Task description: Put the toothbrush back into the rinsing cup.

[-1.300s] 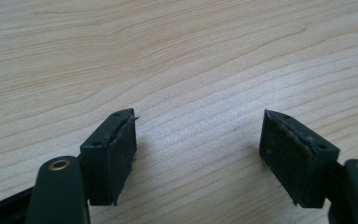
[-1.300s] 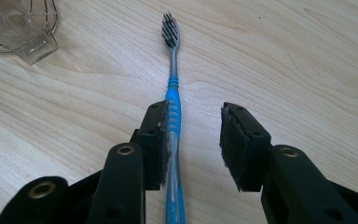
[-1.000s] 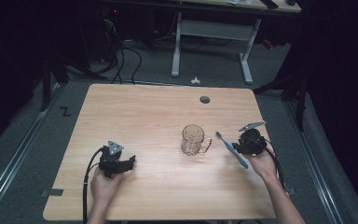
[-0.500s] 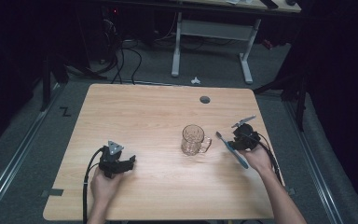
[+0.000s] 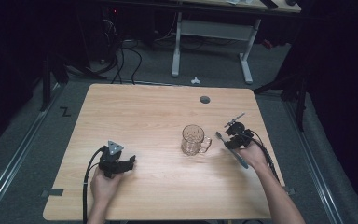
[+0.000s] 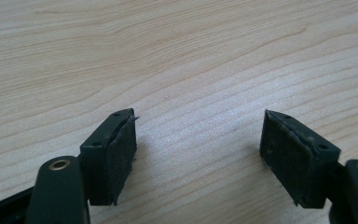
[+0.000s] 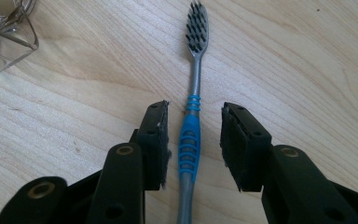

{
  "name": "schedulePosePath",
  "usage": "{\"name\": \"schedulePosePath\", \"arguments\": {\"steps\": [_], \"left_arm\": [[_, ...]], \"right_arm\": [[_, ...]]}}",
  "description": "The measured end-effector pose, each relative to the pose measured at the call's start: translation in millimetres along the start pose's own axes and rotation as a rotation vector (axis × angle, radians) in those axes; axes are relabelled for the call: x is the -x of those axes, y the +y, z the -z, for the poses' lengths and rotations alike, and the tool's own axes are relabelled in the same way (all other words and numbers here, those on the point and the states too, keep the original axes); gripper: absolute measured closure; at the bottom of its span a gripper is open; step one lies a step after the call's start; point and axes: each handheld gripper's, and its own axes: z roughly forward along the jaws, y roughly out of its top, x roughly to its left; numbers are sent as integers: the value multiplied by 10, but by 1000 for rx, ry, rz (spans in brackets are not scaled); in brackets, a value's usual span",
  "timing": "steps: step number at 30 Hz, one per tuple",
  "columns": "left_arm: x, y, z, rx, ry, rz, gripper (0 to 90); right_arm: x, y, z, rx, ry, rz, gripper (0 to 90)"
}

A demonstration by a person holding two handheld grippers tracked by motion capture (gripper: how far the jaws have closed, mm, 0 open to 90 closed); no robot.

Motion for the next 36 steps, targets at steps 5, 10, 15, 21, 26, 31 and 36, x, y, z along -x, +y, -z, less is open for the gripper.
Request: {"name": "schedulePosePath", "arguments": {"steps": [5,10,15,21,26,31,36], "left_arm": [[-2,0,0,1,-2,2,276],[-3,-1,0,2,-3,4,276],[-5,0,1,2,-3,4,276],[-6,-1,1,2,-4,4,276],[-6,-1,1,2,-4,4,276],[-8,-1,2,3,-6,5,276],[-9,-1,2,3,-7,6,276]], "right_arm": [[-4,59,-46,-34,4,9,623],[15,108,-108,-73,11,3,637],[41,142,-153,-117,26,-8,670],[82,161,-190,-132,47,27,709],[44,174,-174,-179,61,-54,738],[109,174,-193,-158,73,18,766],[90,145,-177,-170,81,-33,784]]}}
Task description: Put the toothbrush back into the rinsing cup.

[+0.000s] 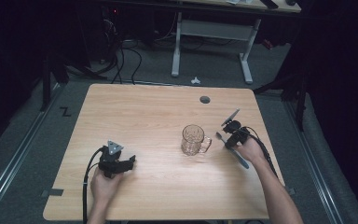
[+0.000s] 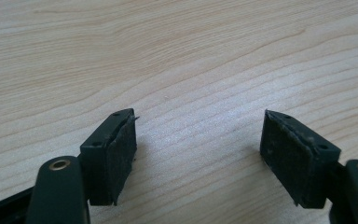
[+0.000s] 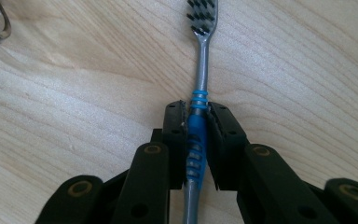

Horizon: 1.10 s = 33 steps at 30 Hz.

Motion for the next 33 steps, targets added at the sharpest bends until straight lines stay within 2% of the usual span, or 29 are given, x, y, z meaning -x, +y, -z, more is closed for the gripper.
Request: {"name": "schedulePosePath", "arguments": {"steps": [10,11,21,22,23,33], "left_arm": [[2,0,-1,0,1,-1,276],[2,0,-1,0,1,0,276],[4,1,-1,0,2,-1,276],[4,1,-1,-1,3,-1,276],[4,1,-1,-1,3,-2,276],[6,1,-2,-1,3,-2,276]], "right_arm": [[3,-35,8,13,15,-3,790],[9,-38,10,17,15,11,791],[-1,-82,121,76,19,11,792],[-10,-88,139,78,21,-1,792],[-7,-95,168,90,20,11,792],[-45,-136,311,152,27,18,792]]}}
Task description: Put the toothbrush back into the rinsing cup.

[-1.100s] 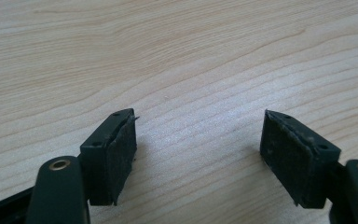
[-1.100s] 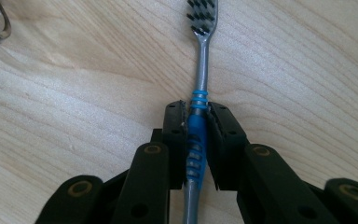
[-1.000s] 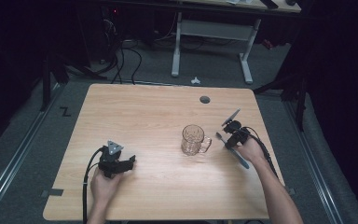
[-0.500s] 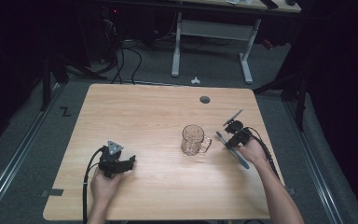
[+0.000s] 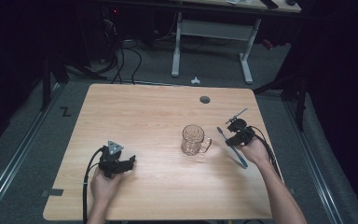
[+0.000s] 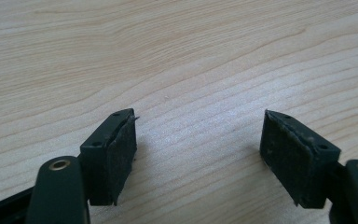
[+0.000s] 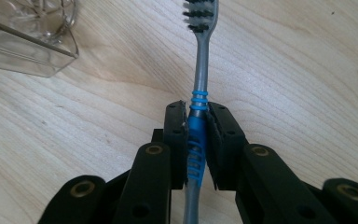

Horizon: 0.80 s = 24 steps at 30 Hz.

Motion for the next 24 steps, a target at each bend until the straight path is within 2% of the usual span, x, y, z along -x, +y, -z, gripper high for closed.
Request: {"name": "schedulePosePath", "arguments": {"steps": [24], "left_arm": [[2,0,-1,0,2,-2,276]], "right_arm": [[-57,-106,273,177,69,-5,794]]}}
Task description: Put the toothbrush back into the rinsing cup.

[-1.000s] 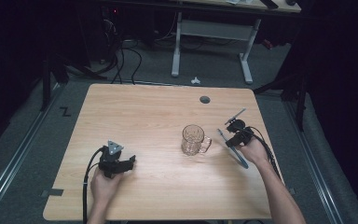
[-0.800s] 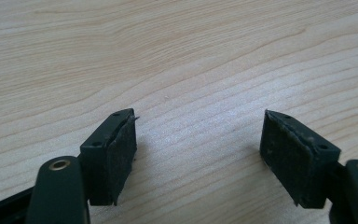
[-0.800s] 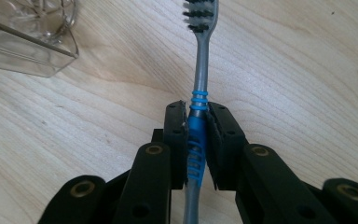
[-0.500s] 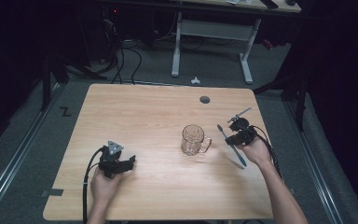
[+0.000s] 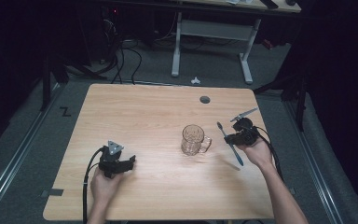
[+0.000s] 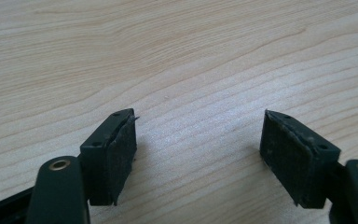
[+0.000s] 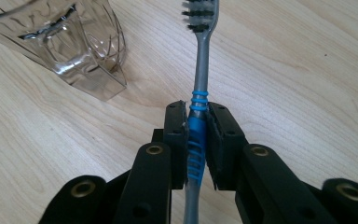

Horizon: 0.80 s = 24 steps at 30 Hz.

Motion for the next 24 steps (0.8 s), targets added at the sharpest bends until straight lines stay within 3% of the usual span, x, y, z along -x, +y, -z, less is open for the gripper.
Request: {"name": "schedulePosePath", "arguments": {"steps": [24], "left_arm": [[2,1,0,-2,1,-3,277]], "right_arm": [[-123,-68,164,164,75,19,795]]}}
